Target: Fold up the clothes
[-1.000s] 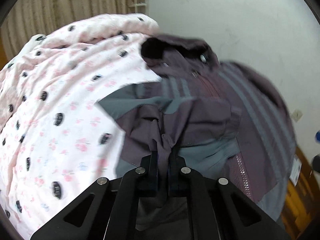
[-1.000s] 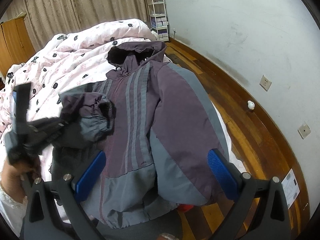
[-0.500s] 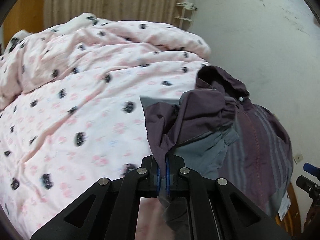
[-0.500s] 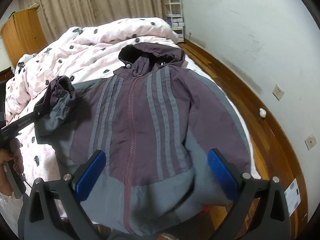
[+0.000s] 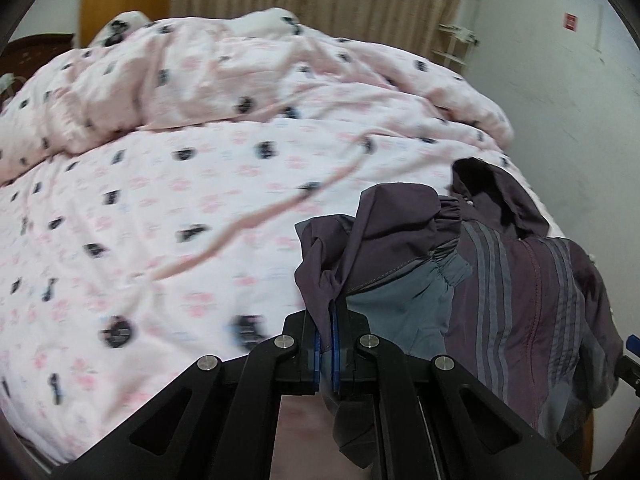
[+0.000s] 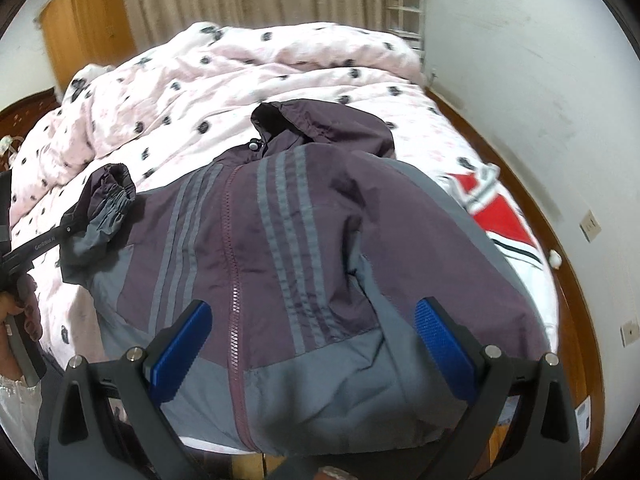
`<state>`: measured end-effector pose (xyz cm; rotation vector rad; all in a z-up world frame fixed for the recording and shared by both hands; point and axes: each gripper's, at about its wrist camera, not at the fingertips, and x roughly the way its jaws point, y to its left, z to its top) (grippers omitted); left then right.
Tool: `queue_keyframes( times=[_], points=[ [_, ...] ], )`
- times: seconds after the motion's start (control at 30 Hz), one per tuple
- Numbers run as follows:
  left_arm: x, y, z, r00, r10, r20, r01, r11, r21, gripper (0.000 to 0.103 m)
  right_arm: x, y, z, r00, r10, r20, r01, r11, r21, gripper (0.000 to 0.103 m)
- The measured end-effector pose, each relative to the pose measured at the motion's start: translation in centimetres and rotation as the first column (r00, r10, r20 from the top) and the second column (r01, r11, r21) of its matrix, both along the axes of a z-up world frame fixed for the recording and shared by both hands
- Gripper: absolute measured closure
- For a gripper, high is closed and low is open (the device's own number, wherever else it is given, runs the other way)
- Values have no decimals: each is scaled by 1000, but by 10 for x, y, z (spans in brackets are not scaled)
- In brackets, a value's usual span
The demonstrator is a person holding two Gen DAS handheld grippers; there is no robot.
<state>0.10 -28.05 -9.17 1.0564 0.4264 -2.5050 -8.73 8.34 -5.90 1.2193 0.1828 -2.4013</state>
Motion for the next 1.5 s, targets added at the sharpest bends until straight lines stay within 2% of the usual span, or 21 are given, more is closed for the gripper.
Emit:
queue_keyframes(
  times=[0.27,0.43,0.57,0.73,0.87,1.17,1.2,1.27,1.3,1.33,1.37,1.43,1.5],
  points=[
    [70,-73,2,986,166,3,-166,985,-55,100,9,-76,-3,991,136,12,-136,991,-9,0],
    [107,-104,-3,969,247,20,-244,966,-86,100,0,-153,2,975,216,-60,-215,976,29,0],
    [131,-125,-13,958,285,34,-281,956,-78,100,-8,-215,6,953,281,-114,-275,959,64,0],
    [144,-137,-26,962,273,28,-272,962,-37,100,-18,-293,10,915,360,-180,-344,932,114,0],
    [148,-140,-32,970,244,2,-244,970,-21,100,-52,-361,-11,878,427,-218,-361,888,285,0],
    [152,-148,-38,976,214,-32,-213,976,33,100,-101,-401,-47,885,450,-119,-380,846,373,3],
    [152,-149,-39,976,216,-33,-215,976,43,100,-105,-404,-51,888,447,-110,-377,843,384,9],
    [152,-149,-41,975,218,-32,-216,975,55,100,-112,-408,-57,900,429,-84,-362,839,405,30],
    [151,-149,-41,975,219,-31,-217,974,60,100,-116,-410,-61,905,418,-72,-353,836,419,46],
    [151,-149,-41,976,218,-32,-215,975,61,100,-119,-412,-64,911,408,-61,-344,833,433,56],
    [150,-149,-41,976,215,-34,-212,975,59,100,-121,-413,-66,914,404,-50,-344,833,433,58],
    [150,-148,-40,977,207,-39,-205,977,55,100,-123,-413,-67,916,400,-31,-352,839,415,78],
    [150,-149,-39,978,205,-39,-203,978,54,100,-125,-414,-64,918,395,-29,-350,845,405,85]
  ],
)
